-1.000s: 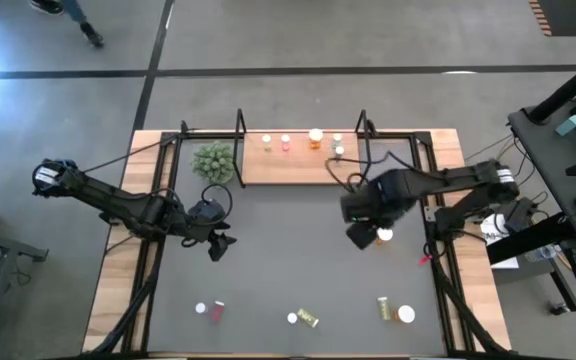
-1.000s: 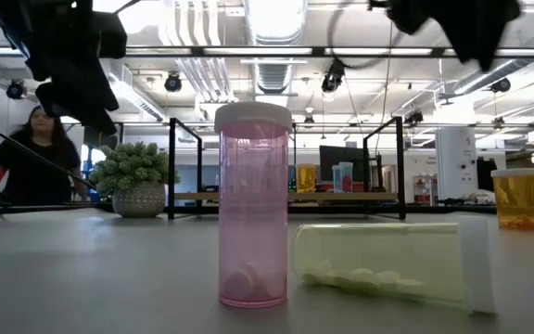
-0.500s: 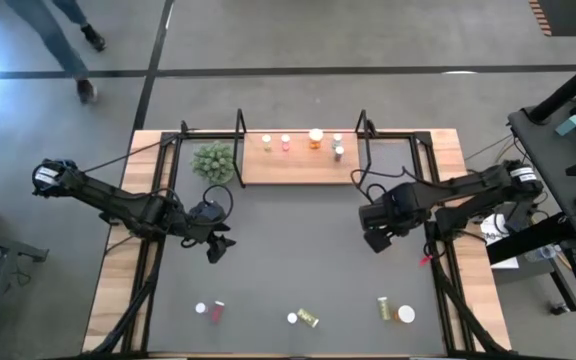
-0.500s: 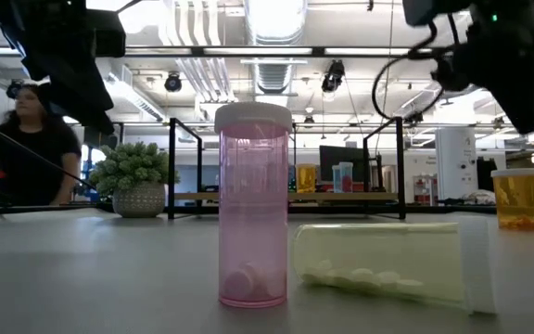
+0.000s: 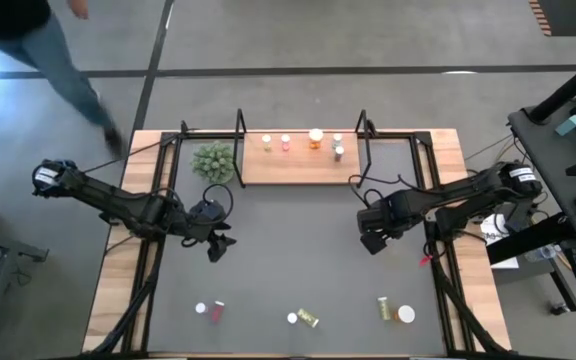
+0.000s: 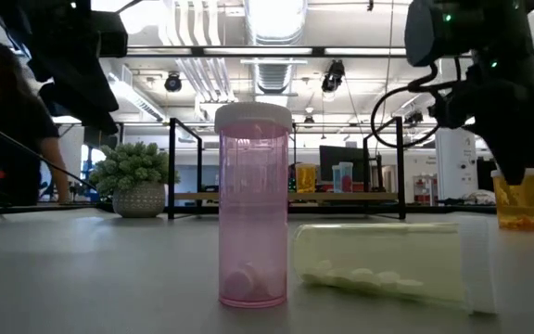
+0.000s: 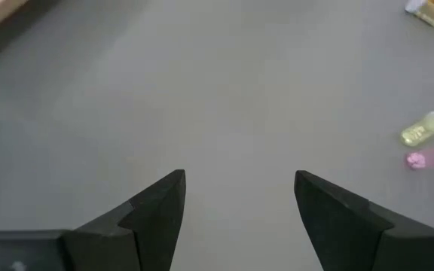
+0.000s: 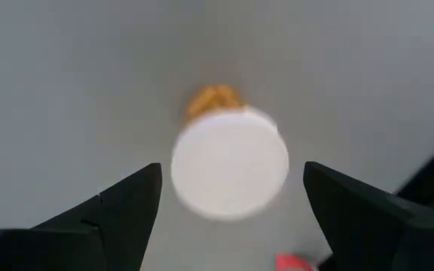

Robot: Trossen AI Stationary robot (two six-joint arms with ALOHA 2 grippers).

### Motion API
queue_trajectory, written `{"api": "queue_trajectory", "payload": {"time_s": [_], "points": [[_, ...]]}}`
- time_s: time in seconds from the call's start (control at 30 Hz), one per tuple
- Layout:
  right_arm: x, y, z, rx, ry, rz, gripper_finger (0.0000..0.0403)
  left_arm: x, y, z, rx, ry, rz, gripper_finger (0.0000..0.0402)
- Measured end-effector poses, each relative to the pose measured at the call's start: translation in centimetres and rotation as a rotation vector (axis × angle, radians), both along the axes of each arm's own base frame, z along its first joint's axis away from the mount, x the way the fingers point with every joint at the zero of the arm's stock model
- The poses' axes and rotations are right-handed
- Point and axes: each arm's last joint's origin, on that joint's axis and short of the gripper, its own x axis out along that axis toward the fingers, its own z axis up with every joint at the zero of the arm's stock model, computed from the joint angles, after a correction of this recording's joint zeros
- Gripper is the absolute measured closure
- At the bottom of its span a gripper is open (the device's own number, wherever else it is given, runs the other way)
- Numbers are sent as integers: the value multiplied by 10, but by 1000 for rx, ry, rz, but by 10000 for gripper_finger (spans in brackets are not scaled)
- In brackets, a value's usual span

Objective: Pick and place medicine bottles onto shelf by color
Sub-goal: Put the top orange pill bottle on the shelf aligned with the other orange pill bottle

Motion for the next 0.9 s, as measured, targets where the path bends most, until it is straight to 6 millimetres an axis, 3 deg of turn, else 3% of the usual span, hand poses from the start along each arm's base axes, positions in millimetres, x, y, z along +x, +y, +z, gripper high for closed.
{"api": "queue_trajectory", "payload": {"time_s": [0.27, 0.5, 0.7, 0.9], "points": [[5, -2, -10, 18, -87, 0, 113, 1, 6, 0, 2, -1, 36, 169], [6, -2, -10, 19, -90, -14, 162, 1, 6, 0, 19, 2, 19, 169], [10, 0, -4, 71, -108, -31, 202, 1, 6, 0, 26, 4, 11, 169], [23, 1, 15, 76, -184, -67, 195, 1, 6, 0, 27, 4, 11, 169]]}}
